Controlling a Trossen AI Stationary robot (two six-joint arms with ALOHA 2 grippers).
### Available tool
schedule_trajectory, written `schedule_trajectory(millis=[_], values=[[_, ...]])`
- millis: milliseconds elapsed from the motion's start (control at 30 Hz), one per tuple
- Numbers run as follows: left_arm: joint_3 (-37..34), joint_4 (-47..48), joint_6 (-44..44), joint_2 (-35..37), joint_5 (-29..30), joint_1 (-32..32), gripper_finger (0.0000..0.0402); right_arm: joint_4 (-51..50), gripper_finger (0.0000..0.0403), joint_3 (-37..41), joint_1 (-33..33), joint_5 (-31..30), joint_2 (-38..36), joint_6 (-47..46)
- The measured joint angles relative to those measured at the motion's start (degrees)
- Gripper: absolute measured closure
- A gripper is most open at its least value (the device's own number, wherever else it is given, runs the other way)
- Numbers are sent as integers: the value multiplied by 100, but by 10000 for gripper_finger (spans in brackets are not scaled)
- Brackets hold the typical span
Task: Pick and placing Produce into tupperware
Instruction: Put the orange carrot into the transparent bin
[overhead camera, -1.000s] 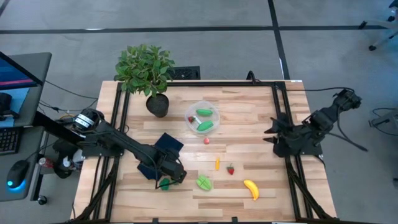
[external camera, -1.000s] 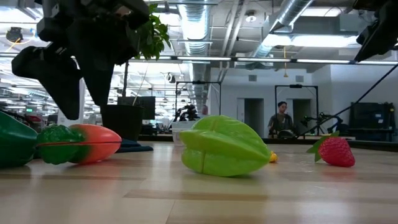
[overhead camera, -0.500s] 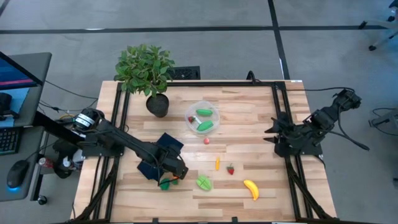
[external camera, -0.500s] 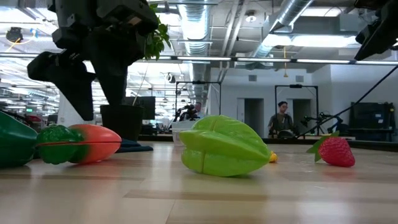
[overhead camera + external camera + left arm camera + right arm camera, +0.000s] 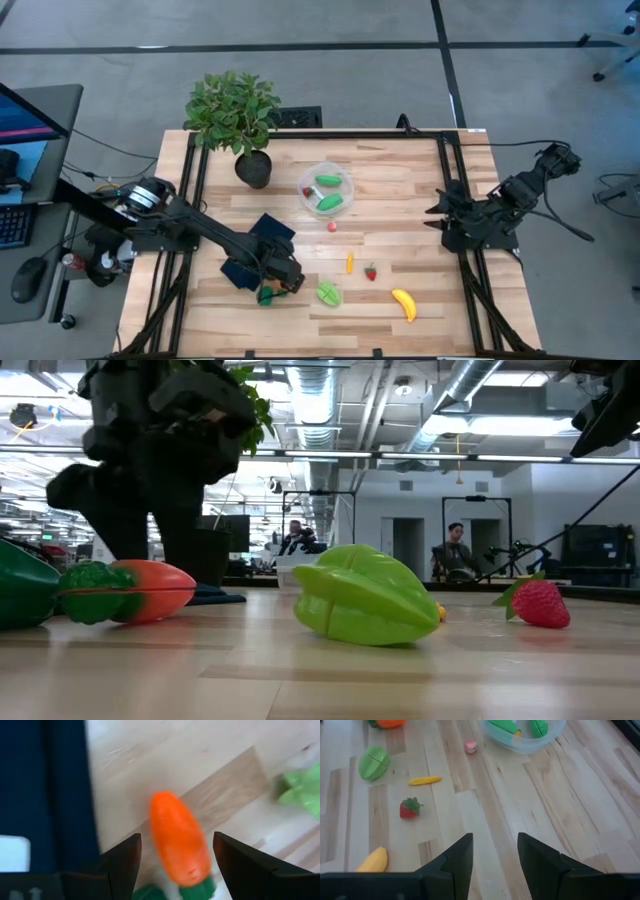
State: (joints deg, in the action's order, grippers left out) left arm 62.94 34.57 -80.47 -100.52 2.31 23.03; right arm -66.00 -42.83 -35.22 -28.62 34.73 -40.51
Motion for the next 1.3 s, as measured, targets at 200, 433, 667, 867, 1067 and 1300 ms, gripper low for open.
schedule_trajectory(millis=[200,433,667,867,1067,1300], values=[[5,-175,45,-160,-50,0,165,4,257,-2,0,2,1,0],[2,-345,113,-347,-203,0,165,29,255,-2,0,0,1,-2],[-6,-507,271,-382,-319,1,165,28,258,-2,0,0,1,0],[-7,-550,501,-382,-493,0,165,24,259,-1,0,-16,1,0],[-4,-520,591,-465,-541,1,165,37,259,-1,0,-17,2,0],[7,-601,632,-550,-613,0,165,66,264,0,0,-17,1,-2]])
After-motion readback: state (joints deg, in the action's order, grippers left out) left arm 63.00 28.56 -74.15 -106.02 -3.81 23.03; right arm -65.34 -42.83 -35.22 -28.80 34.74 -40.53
